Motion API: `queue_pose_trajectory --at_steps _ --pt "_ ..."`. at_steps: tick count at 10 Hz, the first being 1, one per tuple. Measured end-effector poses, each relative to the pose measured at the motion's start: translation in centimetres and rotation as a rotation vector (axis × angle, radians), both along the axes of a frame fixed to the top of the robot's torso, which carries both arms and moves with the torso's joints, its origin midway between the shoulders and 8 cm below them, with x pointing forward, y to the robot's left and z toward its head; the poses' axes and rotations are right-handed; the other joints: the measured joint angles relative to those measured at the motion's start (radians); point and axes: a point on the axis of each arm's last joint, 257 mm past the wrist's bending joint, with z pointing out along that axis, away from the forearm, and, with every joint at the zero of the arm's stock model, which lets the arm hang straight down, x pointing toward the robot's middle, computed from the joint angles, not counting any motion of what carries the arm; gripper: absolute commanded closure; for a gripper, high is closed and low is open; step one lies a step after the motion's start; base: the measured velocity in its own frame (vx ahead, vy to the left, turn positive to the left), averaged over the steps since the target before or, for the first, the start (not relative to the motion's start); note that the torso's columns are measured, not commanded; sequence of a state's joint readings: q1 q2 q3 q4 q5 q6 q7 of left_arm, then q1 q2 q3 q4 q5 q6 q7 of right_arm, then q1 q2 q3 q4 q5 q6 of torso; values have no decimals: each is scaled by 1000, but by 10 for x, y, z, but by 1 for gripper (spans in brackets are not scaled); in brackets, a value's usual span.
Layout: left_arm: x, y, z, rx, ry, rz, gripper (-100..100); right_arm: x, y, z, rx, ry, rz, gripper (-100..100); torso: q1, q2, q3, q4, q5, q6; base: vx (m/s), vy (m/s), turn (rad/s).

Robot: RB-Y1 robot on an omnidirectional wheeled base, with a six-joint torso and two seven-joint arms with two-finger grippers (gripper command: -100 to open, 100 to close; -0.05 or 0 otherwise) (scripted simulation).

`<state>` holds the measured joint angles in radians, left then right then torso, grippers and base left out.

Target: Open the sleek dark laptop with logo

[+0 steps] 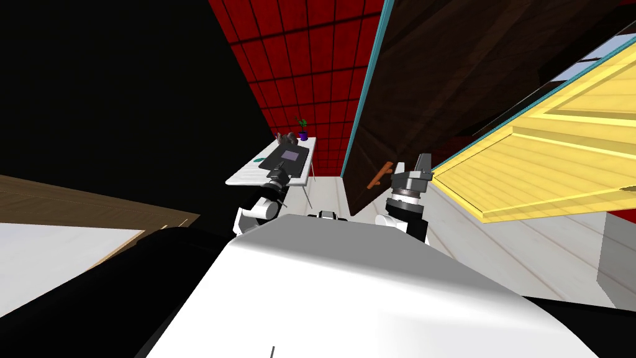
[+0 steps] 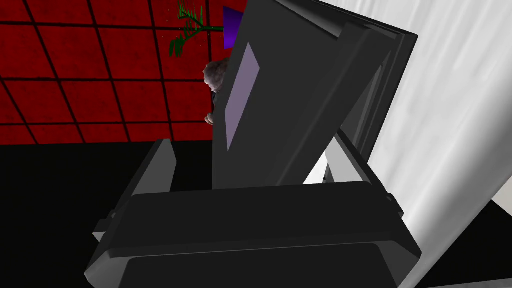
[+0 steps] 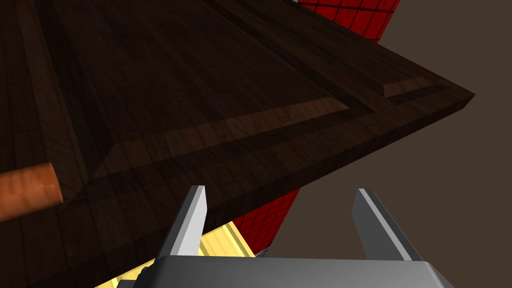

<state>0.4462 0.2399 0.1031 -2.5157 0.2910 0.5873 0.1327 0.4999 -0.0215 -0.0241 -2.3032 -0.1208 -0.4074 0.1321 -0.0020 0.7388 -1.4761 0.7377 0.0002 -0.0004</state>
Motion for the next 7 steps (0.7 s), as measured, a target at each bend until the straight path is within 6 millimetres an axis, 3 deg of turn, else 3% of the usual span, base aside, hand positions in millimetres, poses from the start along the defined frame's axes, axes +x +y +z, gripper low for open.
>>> queue_pose_trajectory --at_steps 7 --pt "8 11 37 -5 7 -14 -100 0 0 0 0 0 0 0 0 1 1 2 -2 1 -6 -22 19"
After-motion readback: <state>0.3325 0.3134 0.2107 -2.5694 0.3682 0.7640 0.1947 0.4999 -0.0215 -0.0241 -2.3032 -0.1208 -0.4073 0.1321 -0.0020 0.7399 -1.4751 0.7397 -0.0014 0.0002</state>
